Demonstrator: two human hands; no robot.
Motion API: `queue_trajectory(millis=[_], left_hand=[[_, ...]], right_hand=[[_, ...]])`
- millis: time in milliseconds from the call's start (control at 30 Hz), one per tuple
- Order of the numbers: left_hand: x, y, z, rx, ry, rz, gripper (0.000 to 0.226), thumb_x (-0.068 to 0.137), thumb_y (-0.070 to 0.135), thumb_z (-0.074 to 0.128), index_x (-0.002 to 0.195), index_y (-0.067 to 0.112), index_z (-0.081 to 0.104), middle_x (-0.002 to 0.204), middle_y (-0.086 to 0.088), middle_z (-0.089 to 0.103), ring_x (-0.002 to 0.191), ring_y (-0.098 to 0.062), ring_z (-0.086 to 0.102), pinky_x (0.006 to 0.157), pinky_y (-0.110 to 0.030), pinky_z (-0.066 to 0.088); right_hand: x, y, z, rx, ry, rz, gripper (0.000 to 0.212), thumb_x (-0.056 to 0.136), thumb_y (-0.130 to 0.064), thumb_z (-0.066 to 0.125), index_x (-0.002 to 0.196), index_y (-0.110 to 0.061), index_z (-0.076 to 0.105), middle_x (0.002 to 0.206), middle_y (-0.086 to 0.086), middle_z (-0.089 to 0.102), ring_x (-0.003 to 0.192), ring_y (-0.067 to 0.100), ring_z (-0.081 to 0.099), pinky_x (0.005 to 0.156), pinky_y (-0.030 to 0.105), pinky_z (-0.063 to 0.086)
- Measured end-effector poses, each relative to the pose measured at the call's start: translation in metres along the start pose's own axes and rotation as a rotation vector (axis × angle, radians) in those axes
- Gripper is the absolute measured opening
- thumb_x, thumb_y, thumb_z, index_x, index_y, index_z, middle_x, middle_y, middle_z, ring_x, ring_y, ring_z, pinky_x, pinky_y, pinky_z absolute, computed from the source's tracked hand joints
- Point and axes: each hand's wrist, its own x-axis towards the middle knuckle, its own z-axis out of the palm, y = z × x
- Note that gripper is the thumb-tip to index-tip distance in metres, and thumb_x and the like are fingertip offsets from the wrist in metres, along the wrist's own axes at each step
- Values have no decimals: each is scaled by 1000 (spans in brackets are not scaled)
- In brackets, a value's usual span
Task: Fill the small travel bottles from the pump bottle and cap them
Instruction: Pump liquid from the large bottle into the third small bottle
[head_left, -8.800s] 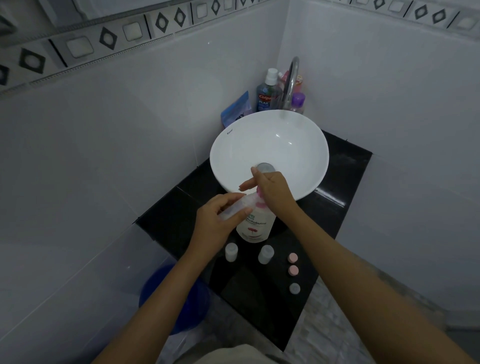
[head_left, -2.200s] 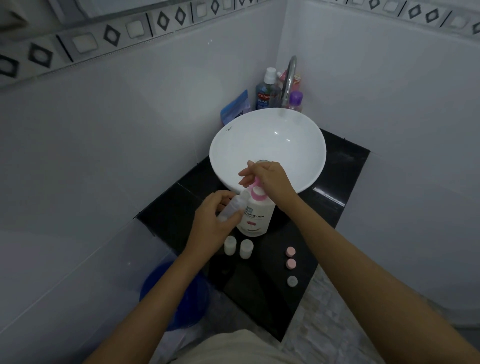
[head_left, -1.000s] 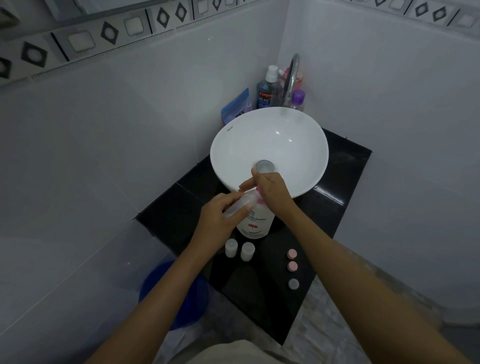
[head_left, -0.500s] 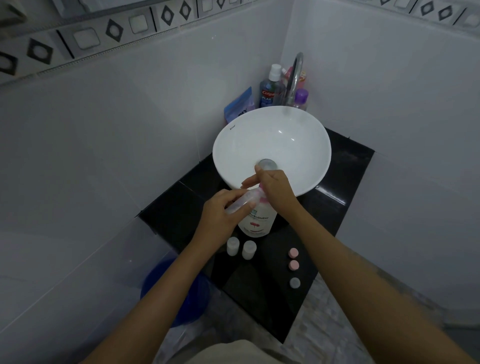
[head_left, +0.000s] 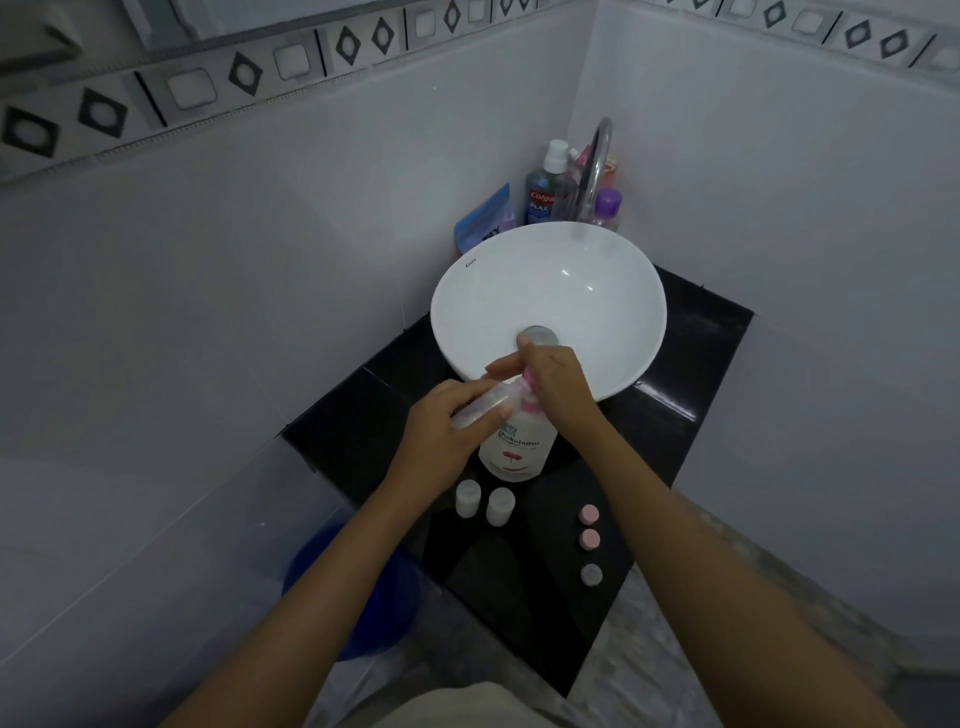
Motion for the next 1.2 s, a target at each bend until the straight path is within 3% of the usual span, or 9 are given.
queue_trajectory(millis=[100,233,333,433,600,833,967,1067,1200], left_hand=[[-2,-5,1,21,-10,-26,19,84,34,65,102,39,61,96,7,60,85,10,57,70,-10,48],[-4,-3,0,27,-5,-4,20,85,33,65,100,43,59,97,9,60,87,10,57,72,-9,49],[-2,1,-3,23,-1,38,22,85,31,65,105,39,60,98,12,61,89,10,58,75,-7,48],[0,1,-4,23,-7,47,23,85,30,66,106,37,60,98,12,60,89,11,57,73,-4,46],[0,-8,-1,24,-3,24,25,84,28,67,107,35,61,96,9,60,87,10,58,73,-5,46],[0,-8,-2,13,16,36,29,84,30,67,112,30,65,97,7,62,88,6,59,75,-7,46],[2,-7,-4,12,23,41,32,84,28,68,115,24,67,99,5,63,89,5,59,74,-7,46],[2,-9,-1,8,22,22,30,83,29,68,113,25,67,96,6,62,86,7,59,72,-6,45],[-1,-13,2,13,9,2,24,83,32,67,107,37,64,95,6,62,85,5,59,73,-8,47]], right_hand=[[-1,5,3,-40,-37,49,50,100,-30,34,91,0,72,88,10,69,75,10,58,57,16,46],[4,5,-3,-179,-54,-64,49,98,-33,38,91,-1,74,92,13,73,88,19,65,86,26,48],[4,-5,-7,-99,-55,-51,47,99,-29,38,87,-3,75,88,9,74,90,15,65,89,21,44],[2,-3,-2,-134,-10,-97,48,101,-23,34,91,3,73,92,19,73,93,26,65,97,31,45],[2,3,3,-126,-42,-16,52,99,-30,33,94,7,69,82,15,68,71,15,57,61,20,46],[3,-2,-4,-116,-58,-63,47,100,-28,37,90,-1,74,90,9,73,90,16,65,85,18,43],[2,-4,-3,-97,-34,-64,49,101,-25,33,92,2,73,85,12,71,73,5,60,78,17,43],[0,-1,-1,-80,-48,10,51,101,-28,32,93,3,71,67,1,64,56,2,56,57,14,42],[2,10,3,-70,-15,19,47,100,-25,36,88,2,73,88,15,70,87,22,61,61,18,49]])
